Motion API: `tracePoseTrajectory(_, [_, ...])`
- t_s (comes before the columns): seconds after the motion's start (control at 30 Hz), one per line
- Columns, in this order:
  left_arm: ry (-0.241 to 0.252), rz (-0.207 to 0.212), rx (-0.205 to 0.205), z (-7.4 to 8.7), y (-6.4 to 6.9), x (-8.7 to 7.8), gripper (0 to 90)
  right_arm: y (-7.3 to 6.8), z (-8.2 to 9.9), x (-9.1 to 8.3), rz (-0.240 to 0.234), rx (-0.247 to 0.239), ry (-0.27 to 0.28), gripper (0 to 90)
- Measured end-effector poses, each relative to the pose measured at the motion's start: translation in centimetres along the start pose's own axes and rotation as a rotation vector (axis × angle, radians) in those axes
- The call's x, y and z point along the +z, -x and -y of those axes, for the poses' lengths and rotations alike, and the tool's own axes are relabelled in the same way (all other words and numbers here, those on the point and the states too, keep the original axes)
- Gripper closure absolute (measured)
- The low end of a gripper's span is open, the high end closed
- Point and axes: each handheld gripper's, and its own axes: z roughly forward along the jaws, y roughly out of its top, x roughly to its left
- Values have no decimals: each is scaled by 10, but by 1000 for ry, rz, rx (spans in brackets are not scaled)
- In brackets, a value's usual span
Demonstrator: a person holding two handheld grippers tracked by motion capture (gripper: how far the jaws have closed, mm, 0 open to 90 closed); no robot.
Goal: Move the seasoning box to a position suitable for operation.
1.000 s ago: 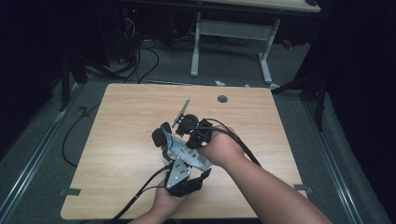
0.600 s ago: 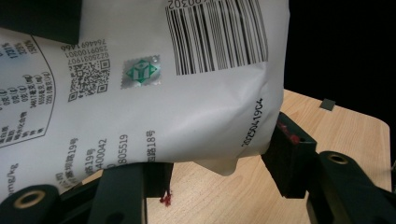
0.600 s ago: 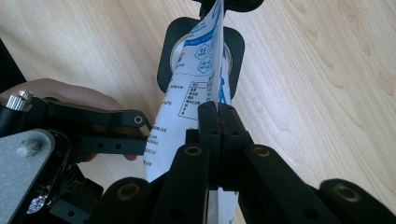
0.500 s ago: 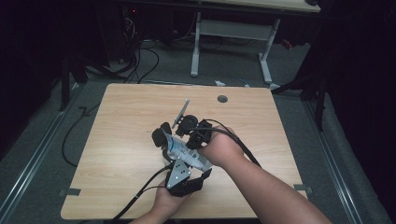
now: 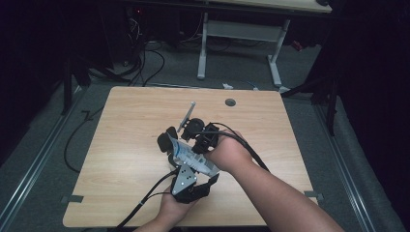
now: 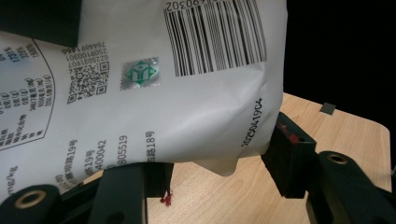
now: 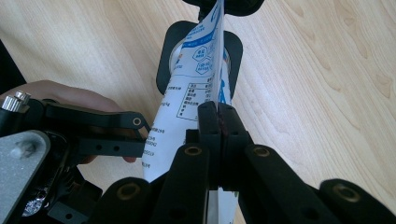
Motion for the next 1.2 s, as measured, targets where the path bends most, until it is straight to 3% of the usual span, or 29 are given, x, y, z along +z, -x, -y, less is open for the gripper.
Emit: tracePoseTrajectory(1.2, [3,0,0,-1,-1,0,494,0,-2,2,4,-4,-5,900])
